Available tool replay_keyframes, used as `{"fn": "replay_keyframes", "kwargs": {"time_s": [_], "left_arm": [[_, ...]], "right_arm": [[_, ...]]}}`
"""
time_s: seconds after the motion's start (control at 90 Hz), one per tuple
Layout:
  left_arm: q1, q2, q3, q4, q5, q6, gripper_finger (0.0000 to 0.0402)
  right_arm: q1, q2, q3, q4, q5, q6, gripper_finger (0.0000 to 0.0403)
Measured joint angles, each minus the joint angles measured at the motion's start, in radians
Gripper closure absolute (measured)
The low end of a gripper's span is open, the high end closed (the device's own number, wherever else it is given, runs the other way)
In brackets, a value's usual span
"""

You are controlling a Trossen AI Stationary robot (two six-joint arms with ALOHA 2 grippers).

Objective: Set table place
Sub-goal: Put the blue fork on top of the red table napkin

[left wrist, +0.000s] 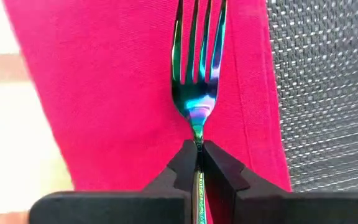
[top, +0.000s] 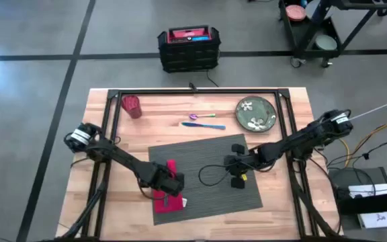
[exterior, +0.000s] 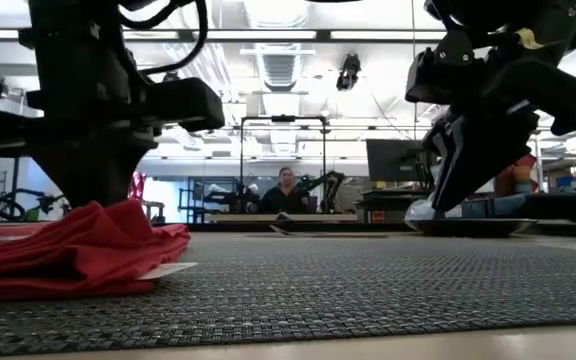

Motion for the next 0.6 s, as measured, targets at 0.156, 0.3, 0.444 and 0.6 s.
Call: {"fn": "replay_keyframes", "kwargs": {"time_s": [0.156,0.3,0.444,0.6], "left_arm": [[-0.037,0.0,0.0,-0.071,0.032,-0.133,0.04],[-0.058,-0.001,-0.001,-0.119,0.03,-0.191,0.04],[-0.057,-0.001,-0.001,-0.074,-0.049,-0.185,0.04],[-0.052,-0.001,-0.001,-0.066,-0.061,-0.173,0.04]], "right_arm": [[0.0,0.0,0.0,0.0,0.0,0.001,0.0371],[0.0,0.0,0.0,0.0,0.0,-0.021,0.0366],[0.0,0.0,0.0,-0.001,0.0,-0.038,0.0358],[0.0,0.0,0.0,0.0,0.0,-0.044,0.0351]]}}
